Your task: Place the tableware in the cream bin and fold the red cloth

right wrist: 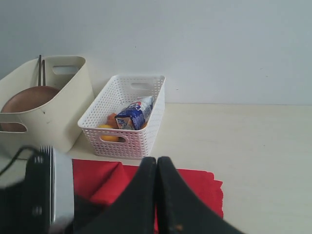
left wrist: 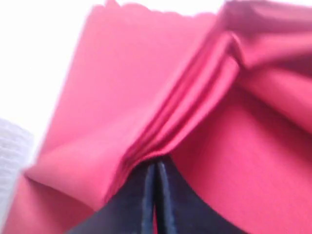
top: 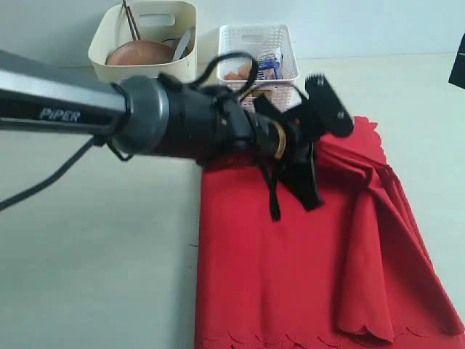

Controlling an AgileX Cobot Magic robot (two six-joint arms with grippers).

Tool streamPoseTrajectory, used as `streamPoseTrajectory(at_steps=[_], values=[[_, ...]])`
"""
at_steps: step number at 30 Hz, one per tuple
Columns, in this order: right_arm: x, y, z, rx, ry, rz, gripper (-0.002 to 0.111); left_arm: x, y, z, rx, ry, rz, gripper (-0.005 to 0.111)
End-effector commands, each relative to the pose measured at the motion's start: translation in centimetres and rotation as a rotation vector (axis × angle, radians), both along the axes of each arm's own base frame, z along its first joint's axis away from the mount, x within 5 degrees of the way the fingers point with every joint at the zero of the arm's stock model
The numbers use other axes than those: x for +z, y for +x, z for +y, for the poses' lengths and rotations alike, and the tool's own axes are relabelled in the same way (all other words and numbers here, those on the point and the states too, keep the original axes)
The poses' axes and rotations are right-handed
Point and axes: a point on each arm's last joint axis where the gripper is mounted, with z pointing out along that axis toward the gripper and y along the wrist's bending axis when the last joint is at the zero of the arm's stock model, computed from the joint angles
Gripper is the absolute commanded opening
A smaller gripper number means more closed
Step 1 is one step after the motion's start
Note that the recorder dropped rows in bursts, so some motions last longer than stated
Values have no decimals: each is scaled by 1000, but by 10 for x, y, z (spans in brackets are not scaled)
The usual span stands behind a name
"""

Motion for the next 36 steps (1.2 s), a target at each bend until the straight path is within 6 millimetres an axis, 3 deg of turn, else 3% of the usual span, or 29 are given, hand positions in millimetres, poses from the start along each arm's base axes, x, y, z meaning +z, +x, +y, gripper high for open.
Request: streamPoseTrajectory(at_steps=[1,5,10,13,17,19,22,24,26,29,32,33,36], values=[[0,1,-1,-5,-6,-9,0,56,35,5,130,-157,-41,1],[0,1,-1,-5,-5,-11,0,80,38,22,209,-109,-31,1],[0,1,-1,-5,-5,-11,0,78,27,34,258,-49,45,1],[0,1,-1,-5,-6,-8,0,54,5,32,190,35,82,1],[0,1,-1,-5,-6,-8,0,18,-41,20,56,112,125,1],[-1,1,-1,-4,-8,-2,0,8,-70,10,-25,113,130,1],[-6,3,0,0,-25,41,0,13,-94,6,-61,109,143,1],[-15,9,3,3,-46,96,0,25,-100,16,-39,87,154,1],[-31,19,7,4,-78,175,0,46,-103,39,-23,60,134,1],[-71,40,17,11,-162,391,0,76,-104,91,60,-33,121,1],[-103,59,33,47,-208,660,0,102,-102,127,93,-301,48,1],[-115,62,47,118,-246,728,0,106,-100,137,109,-380,29,1],[-136,62,74,258,-297,764,0,103,-95,152,147,-402,16,1]])
